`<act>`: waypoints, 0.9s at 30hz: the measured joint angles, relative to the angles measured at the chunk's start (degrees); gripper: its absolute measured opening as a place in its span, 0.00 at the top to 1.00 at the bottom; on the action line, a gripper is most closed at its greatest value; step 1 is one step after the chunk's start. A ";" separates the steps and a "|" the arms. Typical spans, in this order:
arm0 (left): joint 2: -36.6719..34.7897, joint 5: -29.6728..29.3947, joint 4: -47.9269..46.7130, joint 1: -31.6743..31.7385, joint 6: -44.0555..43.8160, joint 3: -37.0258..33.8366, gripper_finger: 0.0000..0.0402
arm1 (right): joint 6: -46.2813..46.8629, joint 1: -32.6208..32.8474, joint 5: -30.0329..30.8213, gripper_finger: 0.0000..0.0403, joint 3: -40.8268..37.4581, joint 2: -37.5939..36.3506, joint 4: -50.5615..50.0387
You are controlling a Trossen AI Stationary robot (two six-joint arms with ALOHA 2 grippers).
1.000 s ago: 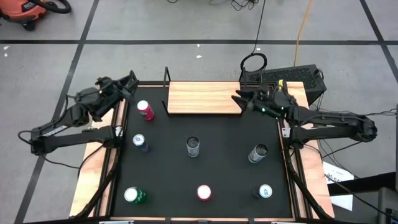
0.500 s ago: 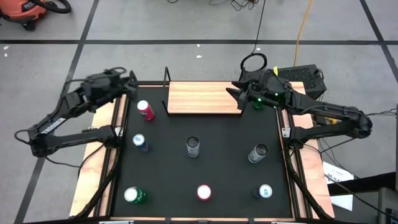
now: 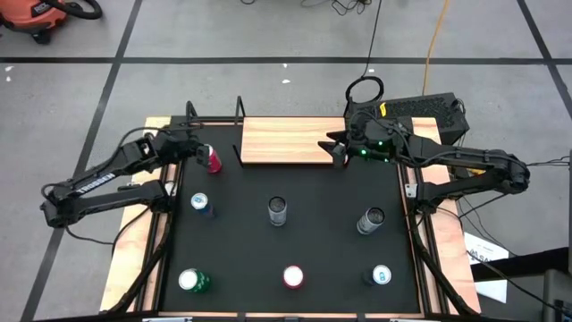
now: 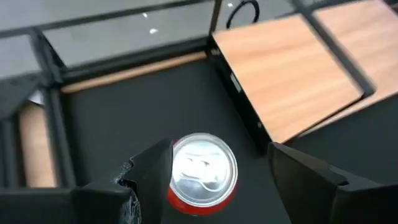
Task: Place canned beverage on shelf
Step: Put the top red soda can on the shelf
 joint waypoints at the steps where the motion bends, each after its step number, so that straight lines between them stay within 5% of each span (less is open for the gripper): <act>1: 0.15 0.59 1.36 0.00 -0.02 -1.17 0.35 | -0.42 0.21 0.02 0.39 0.00 0.00 0.00; 16: 4.31 -1.12 2.87 0.00 0.69 -5.89 0.35 | -0.79 0.50 -1.34 0.21 -0.04 0.00 -0.95; 27: 4.76 -0.45 1.82 0.00 2.74 -2.14 0.35 | -1.06 0.50 -1.31 0.19 -0.07 0.00 -1.11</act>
